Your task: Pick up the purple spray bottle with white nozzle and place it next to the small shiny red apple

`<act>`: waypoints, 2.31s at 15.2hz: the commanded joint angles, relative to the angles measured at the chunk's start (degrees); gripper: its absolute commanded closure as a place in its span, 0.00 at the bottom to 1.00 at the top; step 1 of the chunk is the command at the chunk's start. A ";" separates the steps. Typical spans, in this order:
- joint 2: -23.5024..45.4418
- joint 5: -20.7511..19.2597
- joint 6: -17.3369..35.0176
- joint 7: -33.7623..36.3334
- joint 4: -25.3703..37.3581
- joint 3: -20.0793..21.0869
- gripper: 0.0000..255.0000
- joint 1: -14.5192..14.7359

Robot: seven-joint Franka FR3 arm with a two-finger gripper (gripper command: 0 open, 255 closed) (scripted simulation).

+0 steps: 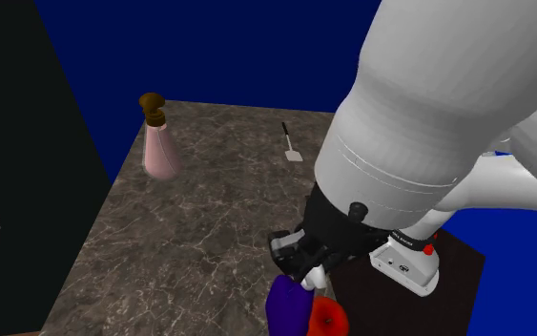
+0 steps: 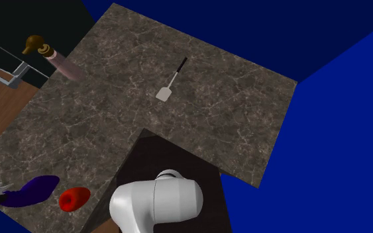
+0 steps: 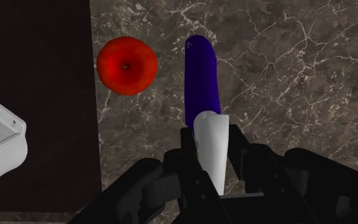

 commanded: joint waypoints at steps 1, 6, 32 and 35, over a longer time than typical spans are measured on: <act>-0.43 0.77 1.06 -0.16 -1.24 0.81 1.00 0.27; -1.21 2.73 3.82 -0.73 -4.10 3.14 1.00 0.56; -0.66 1.34 1.76 -0.09 -1.88 1.51 0.00 0.42; -0.65 1.34 1.76 -0.09 -1.88 1.51 0.00 0.42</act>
